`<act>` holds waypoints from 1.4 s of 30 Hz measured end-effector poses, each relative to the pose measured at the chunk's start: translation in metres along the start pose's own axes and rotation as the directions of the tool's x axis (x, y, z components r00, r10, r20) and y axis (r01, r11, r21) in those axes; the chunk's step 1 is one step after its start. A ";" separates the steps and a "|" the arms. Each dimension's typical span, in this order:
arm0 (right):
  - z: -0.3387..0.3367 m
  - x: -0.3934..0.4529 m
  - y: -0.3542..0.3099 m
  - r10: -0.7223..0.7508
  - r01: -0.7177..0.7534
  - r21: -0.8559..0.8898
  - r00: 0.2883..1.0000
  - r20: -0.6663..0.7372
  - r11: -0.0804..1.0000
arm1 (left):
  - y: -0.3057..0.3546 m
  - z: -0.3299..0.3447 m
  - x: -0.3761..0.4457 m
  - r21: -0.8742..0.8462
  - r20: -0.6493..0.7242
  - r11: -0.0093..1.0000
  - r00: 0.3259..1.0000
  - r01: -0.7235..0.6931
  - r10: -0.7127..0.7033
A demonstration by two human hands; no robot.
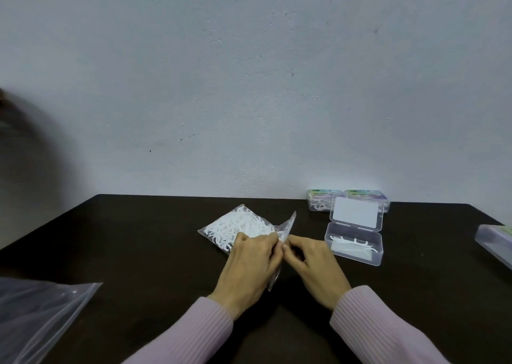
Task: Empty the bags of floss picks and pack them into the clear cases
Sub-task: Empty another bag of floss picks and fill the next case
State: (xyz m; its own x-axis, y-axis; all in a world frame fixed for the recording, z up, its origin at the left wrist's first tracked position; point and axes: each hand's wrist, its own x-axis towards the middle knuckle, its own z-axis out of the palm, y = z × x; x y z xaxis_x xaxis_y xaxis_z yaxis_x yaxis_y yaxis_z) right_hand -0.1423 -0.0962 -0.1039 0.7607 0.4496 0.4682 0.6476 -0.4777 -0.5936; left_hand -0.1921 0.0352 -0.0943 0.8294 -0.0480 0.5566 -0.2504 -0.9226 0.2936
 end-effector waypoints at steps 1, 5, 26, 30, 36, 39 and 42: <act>-0.001 -0.001 -0.001 0.006 -0.006 -0.019 1.000 -0.003 1.000 | 0.000 0.000 0.000 0.016 0.005 1.000 1.000 0.009 -0.010; -0.004 -0.002 -0.004 0.038 -0.041 -0.093 0.999 -0.037 0.995 | -0.001 -0.002 0.001 0.044 -0.017 0.996 0.997 0.074 -0.073; -0.004 0.008 -0.001 0.416 -0.384 0.667 0.901 0.121 0.639 | -0.014 -0.010 0.008 -0.432 -0.032 0.902 0.999 -0.021 0.007; -0.015 0.011 -0.004 0.469 -0.337 0.925 0.854 0.224 0.174 | -0.025 -0.010 0.009 -0.406 0.103 0.913 0.995 0.042 0.000; -0.030 0.007 0.000 0.393 -0.422 0.905 0.825 0.406 -0.048 | -0.036 -0.007 0.010 -0.117 0.289 0.991 0.953 -0.060 0.092; -0.033 0.005 -0.008 0.300 -0.489 0.870 0.823 0.482 -0.057 | -0.035 -0.007 0.012 -0.143 0.242 0.985 0.961 -0.097 0.130; -0.032 0.004 -0.010 0.284 -0.486 0.874 0.838 0.465 0.004 | -0.031 -0.012 0.012 -0.080 0.244 0.993 0.964 -0.089 0.106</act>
State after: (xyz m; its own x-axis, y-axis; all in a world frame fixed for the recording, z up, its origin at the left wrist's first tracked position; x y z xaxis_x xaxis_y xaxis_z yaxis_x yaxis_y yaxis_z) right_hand -0.1442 -0.1142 -0.0751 0.8015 0.5925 -0.0804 -0.4051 0.4391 -0.8019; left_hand -0.1800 0.0672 -0.0875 0.8949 -0.2371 0.3781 -0.3621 -0.8810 0.3045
